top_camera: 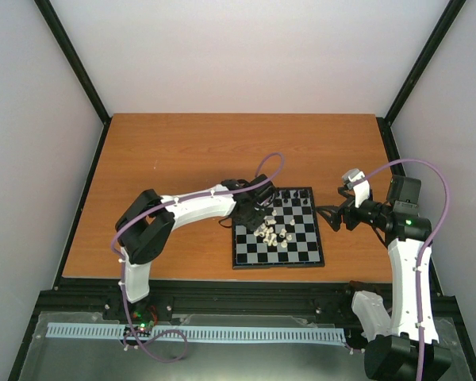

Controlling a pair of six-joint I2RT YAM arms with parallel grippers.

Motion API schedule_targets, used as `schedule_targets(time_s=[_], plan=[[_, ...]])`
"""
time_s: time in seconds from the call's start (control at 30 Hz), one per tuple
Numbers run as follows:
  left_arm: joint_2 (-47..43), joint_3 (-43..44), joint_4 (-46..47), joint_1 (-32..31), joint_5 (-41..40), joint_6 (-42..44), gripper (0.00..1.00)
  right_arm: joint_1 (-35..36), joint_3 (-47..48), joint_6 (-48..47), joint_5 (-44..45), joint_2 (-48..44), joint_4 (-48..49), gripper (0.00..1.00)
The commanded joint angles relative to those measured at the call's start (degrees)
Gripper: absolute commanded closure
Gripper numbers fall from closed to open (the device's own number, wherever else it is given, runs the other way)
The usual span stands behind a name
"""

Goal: Set up the chess pieces on the board

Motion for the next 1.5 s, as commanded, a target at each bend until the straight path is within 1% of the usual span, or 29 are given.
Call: schedule_targets(time_s=[0.0, 0.13, 0.37, 0.5, 0.6, 0.67, 0.8, 0.87, 1.0, 1.17, 1.23, 1.27, 1.3, 1.37, 1.47], plan=[[1.6, 2.7, -0.2, 0.6, -0.4, -0.9, 0.67, 0.3, -0.4, 0.1, -0.4, -0.4, 1.1, 0.00], [3.0, 3.7, -1.0, 0.6, -1.9, -0.8, 0.65, 0.3, -0.3, -0.7, -0.8, -0.5, 0.5, 0.00], [3.8, 7.1, -5.7, -0.6, -9.1, -1.3, 0.61, 0.3, -0.5, -1.4, -1.3, -1.8, 0.0, 0.00], [4.5, 9.5, -9.2, -1.8, -13.1, -0.7, 0.60, 0.3, -0.2, -2.0, -2.1, -0.8, -0.5, 0.00], [6.8, 13.7, -14.8, -3.3, -19.9, -0.5, 0.60, 0.4, 0.0, -2.0, -2.2, -0.1, -0.6, 0.00], [9.1, 17.2, -19.7, -5.0, -26.2, -1.0, 0.60, 0.4, 0.0, -1.9, -2.1, 0.0, -0.5, 0.00], [13.9, 26.1, -32.7, -8.2, -40.6, -3.5, 0.60, 0.4, 0.0, -1.9, -2.1, 0.1, -0.6, 0.00], [15.5, 29.2, -38.2, -9.0, -45.6, -5.4, 0.60, 0.4, 0.1, -1.9, -2.1, 0.5, -0.5, 0.00], [16.4, 31.6, -44.3, -9.7, -50.6, -8.1, 0.60, 0.5, 0.3, -1.8, -2.1, 1.4, -0.5, 0.00], [17.1, 31.1, -48.7, -10.8, -54.7, -10.8, 0.58, 0.7, 0.2, -1.7, -2.0, 1.2, -0.4, 0.00], [16.7, 29.4, -48.3, -10.8, -54.4, -11.1, 0.58, 0.7, 0.1, -1.6, -1.9, 0.9, -0.2, 0.00], [15.5, 27.7, -44.6, -10.7, -52.8, -9.7, 0.58, 0.7, 0.0, -1.6, -1.9, 0.7, -0.2, 0.00], [13.3, 24.7, -39.2, -10.7, -49.1, -6.7, 0.58, 0.7, 0.0, -1.6, -2.0, 0.6, -0.2, 0.00], [7.1, 18.1, -26.8, -10.1, -39.1, -2.2, 0.59, 0.7, -0.1, -1.6, -2.0, 0.4, -0.1, 0.00], [-2.8, 9.2, -12.3, -6.5, -17.1, 0.0, 0.60, 0.7, 0.0, -1.9, -2.3, 0.7, -0.3, 0.00]])
